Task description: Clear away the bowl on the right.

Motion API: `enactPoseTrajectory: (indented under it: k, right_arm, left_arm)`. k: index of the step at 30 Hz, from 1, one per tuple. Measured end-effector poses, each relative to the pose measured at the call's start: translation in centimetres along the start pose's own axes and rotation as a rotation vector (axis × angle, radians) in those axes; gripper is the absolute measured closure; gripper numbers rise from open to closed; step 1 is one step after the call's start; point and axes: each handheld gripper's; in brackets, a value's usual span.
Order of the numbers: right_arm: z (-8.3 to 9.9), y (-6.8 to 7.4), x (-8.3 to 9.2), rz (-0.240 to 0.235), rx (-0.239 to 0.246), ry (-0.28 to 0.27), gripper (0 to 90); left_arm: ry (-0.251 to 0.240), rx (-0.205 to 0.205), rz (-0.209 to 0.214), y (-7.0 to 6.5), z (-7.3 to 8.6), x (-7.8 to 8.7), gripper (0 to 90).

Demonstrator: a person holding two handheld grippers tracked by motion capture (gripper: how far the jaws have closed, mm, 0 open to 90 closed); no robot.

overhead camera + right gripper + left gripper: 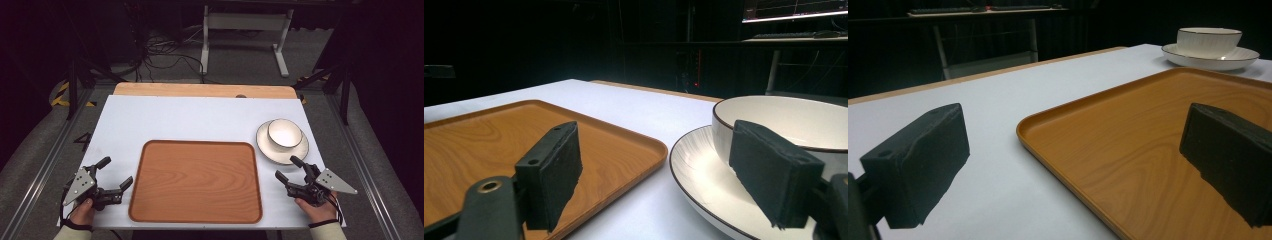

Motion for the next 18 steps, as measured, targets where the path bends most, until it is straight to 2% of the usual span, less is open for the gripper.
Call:
enactPoseTrajectory:
  k: [3,18]
  right_arm:
    - [0.00,-0.05,0.01,0.002,-0.008,-0.004,20.0]
    - [-0.11,0.12,-0.26,-0.007,0.015,0.027,18.4]
  left_arm:
    - [0.000,0.001,0.000,0.00,-0.01,-0.01,0.3]
    - [0.006,0.001,0.002,0.06,-0.03,-0.01,0.3]
Point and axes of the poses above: each handheld gripper's, and its own axes: x roughly backward along the jaws, z roughly out of its underside, y roughly to its left, and after that the axes turned 3 degrees about -x, right-handed
